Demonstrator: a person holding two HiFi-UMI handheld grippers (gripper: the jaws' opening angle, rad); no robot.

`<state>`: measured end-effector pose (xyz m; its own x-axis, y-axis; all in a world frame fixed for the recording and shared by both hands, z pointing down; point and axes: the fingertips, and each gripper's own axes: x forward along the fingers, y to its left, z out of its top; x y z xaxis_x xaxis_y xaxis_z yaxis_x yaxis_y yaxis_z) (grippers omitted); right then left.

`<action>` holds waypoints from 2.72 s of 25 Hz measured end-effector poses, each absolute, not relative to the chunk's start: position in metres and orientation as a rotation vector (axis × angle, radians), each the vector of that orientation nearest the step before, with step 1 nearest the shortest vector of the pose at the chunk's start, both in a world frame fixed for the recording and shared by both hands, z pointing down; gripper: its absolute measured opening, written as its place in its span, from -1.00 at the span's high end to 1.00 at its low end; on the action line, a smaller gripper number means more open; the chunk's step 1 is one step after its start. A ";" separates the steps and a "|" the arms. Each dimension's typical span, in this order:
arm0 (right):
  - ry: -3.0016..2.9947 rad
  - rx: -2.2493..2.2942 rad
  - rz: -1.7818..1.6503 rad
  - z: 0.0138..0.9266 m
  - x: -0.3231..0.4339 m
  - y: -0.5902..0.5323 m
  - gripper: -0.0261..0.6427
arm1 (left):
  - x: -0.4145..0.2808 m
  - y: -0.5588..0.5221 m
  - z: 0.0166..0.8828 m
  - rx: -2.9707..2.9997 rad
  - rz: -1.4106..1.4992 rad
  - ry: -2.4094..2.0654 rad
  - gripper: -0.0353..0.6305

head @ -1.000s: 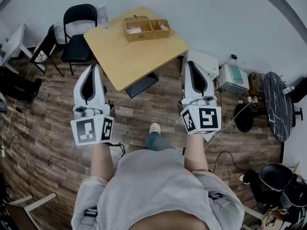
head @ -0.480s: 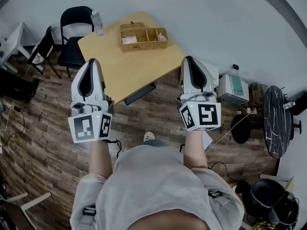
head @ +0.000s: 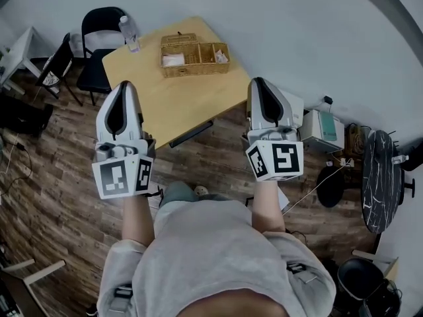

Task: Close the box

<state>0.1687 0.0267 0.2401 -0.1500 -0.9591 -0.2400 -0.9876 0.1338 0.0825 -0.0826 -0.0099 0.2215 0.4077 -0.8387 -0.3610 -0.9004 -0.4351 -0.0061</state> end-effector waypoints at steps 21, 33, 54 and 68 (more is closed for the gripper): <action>2.239 -1.984 0.356 0.237 0.178 -0.138 0.85 | -0.078 -0.178 0.220 -2.437 0.492 1.538 0.72; 2.252 -2.037 0.300 0.249 0.171 -0.234 0.85 | -0.076 -0.276 0.234 -2.509 0.441 1.507 0.72; 2.699 -1.950 -0.546 0.388 0.133 -0.362 0.84 | -0.094 -0.339 0.312 -2.671 0.332 1.619 0.72; 3.004 -1.553 -1.076 0.446 0.115 -0.479 0.69 | -0.096 -0.354 0.311 -2.513 0.257 1.821 0.72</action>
